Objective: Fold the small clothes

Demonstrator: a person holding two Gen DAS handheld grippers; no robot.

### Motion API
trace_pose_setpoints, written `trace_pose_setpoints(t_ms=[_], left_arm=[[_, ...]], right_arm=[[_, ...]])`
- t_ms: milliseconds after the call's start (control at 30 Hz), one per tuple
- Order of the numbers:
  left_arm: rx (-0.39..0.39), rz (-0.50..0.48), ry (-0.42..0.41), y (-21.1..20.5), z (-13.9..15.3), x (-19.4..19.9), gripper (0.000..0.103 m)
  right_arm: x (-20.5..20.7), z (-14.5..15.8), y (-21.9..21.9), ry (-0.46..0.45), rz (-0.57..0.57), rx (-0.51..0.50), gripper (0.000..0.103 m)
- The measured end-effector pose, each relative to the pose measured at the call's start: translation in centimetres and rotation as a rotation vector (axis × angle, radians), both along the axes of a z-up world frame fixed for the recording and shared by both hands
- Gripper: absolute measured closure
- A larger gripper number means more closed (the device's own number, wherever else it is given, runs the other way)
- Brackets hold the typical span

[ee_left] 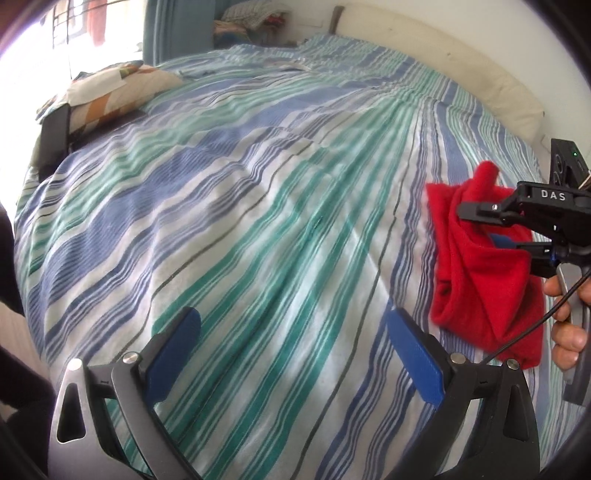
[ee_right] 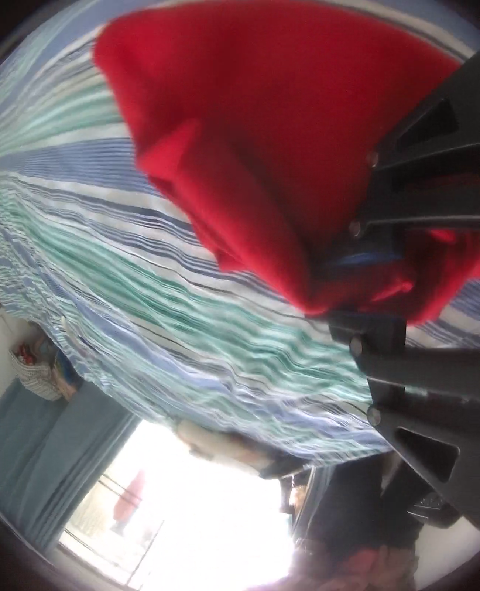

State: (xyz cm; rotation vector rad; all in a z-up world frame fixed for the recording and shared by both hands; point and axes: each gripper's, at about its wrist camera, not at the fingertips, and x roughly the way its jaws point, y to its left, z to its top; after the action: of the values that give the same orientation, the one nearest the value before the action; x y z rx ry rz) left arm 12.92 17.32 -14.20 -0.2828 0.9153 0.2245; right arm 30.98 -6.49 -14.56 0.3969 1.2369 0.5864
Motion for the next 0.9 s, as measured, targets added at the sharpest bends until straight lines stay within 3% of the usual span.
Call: trace_pose_setpoints(t_ms=[33, 67, 100, 167, 233, 300, 367, 433, 533, 733, 900], left_arm=[[0.002, 0.001, 0.003, 0.0, -0.1, 0.0, 0.002], [0.002, 0.000, 0.004, 0.0, -0.1, 0.0, 0.002], [0.000, -0.002, 0.002, 0.0, 0.0, -0.1, 0.002], [0.001, -0.004, -0.007, -0.1, 0.2, -0.1, 0.002], [-0.003, -0.011, -0.012, -0.2, 0.3, -0.1, 0.002], [-0.015, -0.019, -0.012, -0.2, 0.3, 0.0, 0.002], [-0.019, -0.026, -0.011, -0.5, 0.3, 0.0, 0.002], [-0.007, -0.036, -0.012, -0.9, 0.3, 0.0, 0.002], [0.013, -0.041, -0.015, -1.2, 0.2, -0.1, 0.002], [0.001, -0.035, -0.016, -0.6, 0.1, -0.4, 0.002], [-0.043, -0.051, -0.049, -0.4, 0.9, -0.7, 0.002]], right_arm=[[-0.2, -0.5, 0.1, 0.012, 0.018, 0.005, 0.062], [-0.5, -0.4, 0.0, 0.000, 0.033, 0.022, 0.047], [-1.0, 0.2, -0.3, -0.026, 0.041, 0.052, 0.040], [-2.2, 1.7, -1.3, -0.057, 0.051, 0.143, 0.039], [-3.5, 3.3, -2.7, -0.099, 0.047, 0.191, 0.039], [-5.0, 4.8, -4.3, -0.165, 0.025, 0.169, 0.039], [-5.9, 5.5, -5.4, -0.219, -0.020, 0.053, 0.042], [-6.3, 4.9, -5.7, -0.240, -0.048, -0.075, 0.056], [-6.2, 2.4, -4.1, -0.210, -0.030, -0.145, 0.068], [-8.9, -1.4, 4.4, -0.275, 0.259, -0.311, 0.069], [-12.1, 2.0, 1.3, -0.313, 0.307, -0.300, 0.069]])
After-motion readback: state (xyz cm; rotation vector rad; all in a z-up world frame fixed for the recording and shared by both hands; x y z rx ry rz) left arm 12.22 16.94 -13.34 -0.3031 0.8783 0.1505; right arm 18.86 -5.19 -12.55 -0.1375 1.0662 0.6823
